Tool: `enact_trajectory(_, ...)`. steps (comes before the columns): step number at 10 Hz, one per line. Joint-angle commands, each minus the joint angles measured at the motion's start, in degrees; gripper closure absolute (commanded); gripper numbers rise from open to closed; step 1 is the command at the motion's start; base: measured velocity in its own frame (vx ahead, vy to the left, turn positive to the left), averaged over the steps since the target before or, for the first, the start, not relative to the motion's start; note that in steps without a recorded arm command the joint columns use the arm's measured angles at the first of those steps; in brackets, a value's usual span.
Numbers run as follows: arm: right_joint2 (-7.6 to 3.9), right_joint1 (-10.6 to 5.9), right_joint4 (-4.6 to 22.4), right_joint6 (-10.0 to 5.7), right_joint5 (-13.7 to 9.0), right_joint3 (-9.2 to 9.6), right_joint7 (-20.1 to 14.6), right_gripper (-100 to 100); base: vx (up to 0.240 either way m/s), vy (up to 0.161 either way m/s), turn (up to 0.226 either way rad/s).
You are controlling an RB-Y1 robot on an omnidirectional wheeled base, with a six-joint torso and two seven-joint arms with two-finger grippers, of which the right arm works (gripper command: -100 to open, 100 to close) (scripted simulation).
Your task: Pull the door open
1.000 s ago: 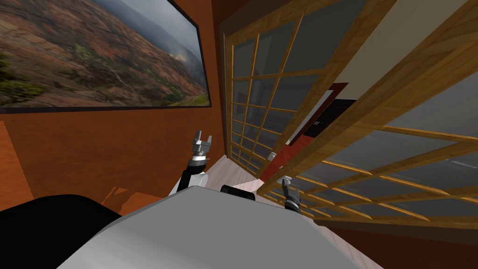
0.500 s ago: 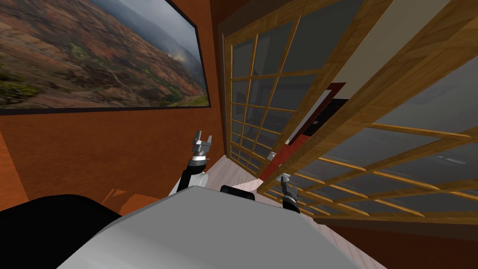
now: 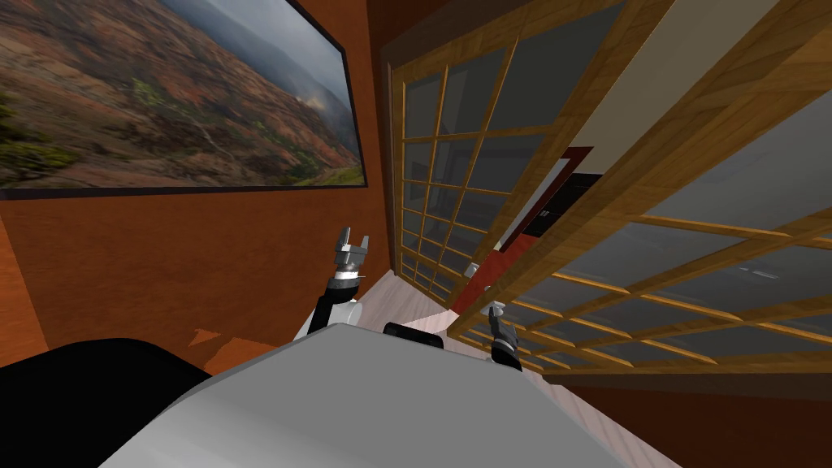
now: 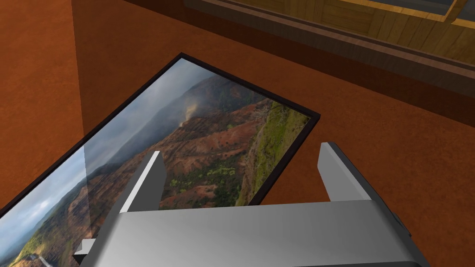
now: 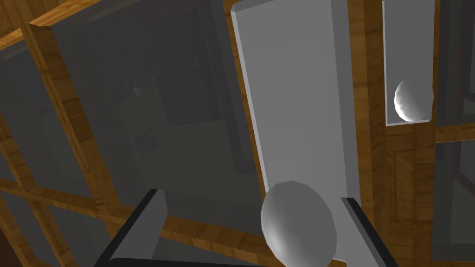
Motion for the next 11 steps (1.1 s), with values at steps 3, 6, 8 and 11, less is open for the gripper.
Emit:
enact_trajectory(3,-1.53,-0.72,5.1,-1.4,-0.4,-0.79,-1.0,100,0.01,0.0,0.005)
enact_trajectory(6,-1.43,-1.2,5.4,0.55,-1.5,-1.63,-1.4,100,-0.011,0.016,-0.044)
enact_trajectory(8,-1.43,-1.2,5.4,0.55,-1.5,-1.63,-1.4,100,-0.006,0.0,0.003)
enact_trajectory(11,-1.32,-1.74,5.8,2.59,-2.8,-2.59,-1.9,100,-0.002,0.001,-0.018)
